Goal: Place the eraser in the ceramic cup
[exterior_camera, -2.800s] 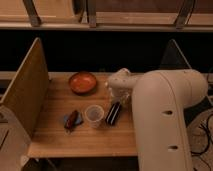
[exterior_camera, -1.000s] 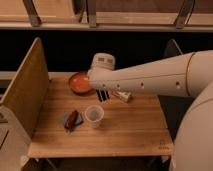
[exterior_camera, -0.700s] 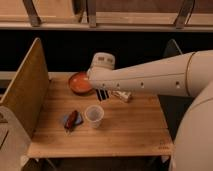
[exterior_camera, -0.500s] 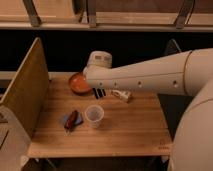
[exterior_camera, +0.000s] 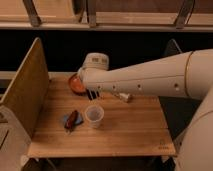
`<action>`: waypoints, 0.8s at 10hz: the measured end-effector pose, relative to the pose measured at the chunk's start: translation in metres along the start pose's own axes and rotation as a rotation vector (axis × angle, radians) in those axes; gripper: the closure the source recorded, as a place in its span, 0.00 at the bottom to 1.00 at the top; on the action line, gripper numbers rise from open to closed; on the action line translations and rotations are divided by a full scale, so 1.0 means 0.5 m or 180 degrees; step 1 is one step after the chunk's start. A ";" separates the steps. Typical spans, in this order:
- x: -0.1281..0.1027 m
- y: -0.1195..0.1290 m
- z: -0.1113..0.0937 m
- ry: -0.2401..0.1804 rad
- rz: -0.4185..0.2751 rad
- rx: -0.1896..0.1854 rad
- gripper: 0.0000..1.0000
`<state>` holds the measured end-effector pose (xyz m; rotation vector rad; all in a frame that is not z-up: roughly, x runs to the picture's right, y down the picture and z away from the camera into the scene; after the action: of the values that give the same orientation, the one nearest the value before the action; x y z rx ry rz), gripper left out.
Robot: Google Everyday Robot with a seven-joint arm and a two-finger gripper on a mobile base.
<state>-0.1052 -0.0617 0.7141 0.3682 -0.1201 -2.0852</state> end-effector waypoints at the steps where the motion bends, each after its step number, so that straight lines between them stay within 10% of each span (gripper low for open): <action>1: -0.023 -0.013 0.007 -0.0009 0.0112 0.0101 1.00; 8: -0.097 -0.056 0.039 -0.0087 0.0310 0.0393 1.00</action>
<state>-0.1110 -0.0072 0.7366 0.4005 -0.2788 -1.9921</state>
